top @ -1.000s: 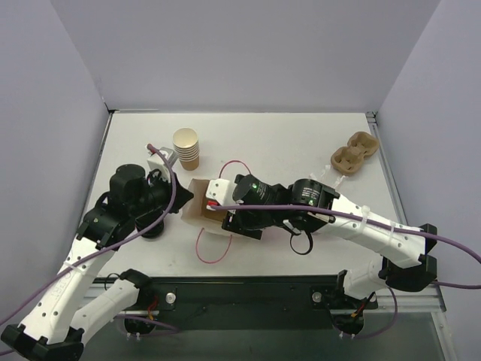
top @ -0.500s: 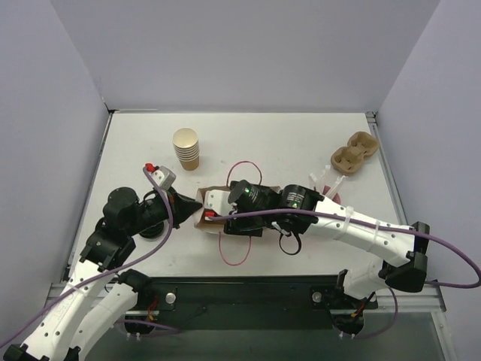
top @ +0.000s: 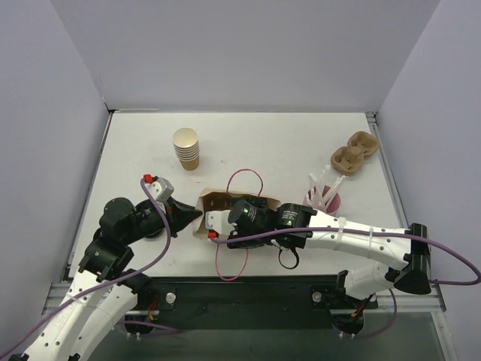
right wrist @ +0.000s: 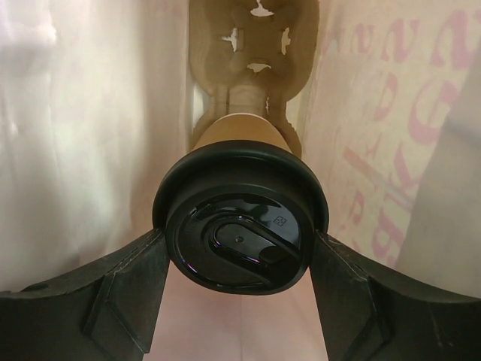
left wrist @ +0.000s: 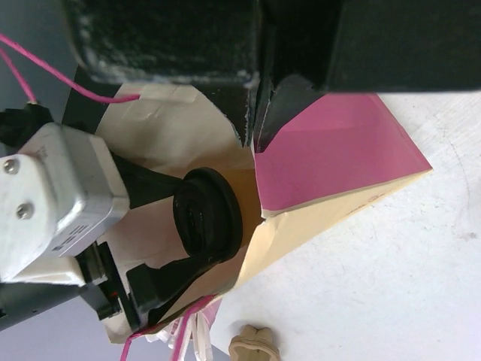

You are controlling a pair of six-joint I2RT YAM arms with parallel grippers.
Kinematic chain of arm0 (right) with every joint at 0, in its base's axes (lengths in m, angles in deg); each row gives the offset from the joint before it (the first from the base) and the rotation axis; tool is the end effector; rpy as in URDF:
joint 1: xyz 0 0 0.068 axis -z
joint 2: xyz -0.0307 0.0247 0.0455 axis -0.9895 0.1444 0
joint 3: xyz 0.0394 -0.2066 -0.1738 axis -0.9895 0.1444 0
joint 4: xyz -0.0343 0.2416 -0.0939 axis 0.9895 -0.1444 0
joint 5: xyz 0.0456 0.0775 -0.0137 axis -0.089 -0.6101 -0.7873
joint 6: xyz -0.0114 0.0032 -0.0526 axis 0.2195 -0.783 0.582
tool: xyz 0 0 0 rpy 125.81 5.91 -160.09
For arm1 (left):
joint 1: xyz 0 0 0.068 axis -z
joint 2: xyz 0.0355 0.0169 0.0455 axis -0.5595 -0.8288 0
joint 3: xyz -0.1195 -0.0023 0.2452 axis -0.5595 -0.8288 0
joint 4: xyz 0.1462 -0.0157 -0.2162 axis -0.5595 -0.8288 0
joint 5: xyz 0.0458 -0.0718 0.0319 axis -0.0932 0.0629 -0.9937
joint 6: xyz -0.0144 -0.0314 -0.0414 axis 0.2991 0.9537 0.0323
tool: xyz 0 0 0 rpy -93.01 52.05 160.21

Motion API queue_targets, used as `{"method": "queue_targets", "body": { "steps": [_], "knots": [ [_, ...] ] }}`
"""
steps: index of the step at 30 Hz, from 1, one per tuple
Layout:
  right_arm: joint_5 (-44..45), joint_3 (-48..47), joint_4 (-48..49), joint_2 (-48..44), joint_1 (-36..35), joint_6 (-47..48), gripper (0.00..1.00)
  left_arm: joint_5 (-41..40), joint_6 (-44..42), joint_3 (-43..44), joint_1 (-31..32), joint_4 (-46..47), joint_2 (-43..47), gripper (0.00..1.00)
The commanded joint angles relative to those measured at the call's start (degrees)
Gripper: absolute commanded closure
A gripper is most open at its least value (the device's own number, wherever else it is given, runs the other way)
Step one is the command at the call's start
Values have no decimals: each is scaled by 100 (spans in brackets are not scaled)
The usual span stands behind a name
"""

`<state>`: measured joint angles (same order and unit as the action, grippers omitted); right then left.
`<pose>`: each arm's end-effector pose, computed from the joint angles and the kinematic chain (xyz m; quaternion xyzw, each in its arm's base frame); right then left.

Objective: Pack the takeout coffee

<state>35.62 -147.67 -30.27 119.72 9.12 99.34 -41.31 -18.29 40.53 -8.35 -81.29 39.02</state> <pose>0.0996 0.2841 0.3290 -0.6697 0.6020 0.0264 0.4340 0.1081 -0.0729 0.3162 0.2568 0.7032 -0.4069 0.5234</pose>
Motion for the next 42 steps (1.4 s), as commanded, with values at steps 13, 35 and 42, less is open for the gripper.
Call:
{"method": "queue_targets", "body": {
  "steps": [13, 35, 42],
  "knots": [
    [-481, -146, 1284, 451, 577, 615, 58, 422, -394, -131, -18, 294, 278, 100],
    [-509, -14, 1750, 179, 1070, 386, 61, -694, -560, 395, -36, 1374, -968, 100],
    [-351, 38, 1733, 3, 921, 352, 60, -597, -974, 607, -36, 1841, -1252, 100]
  ]
}}
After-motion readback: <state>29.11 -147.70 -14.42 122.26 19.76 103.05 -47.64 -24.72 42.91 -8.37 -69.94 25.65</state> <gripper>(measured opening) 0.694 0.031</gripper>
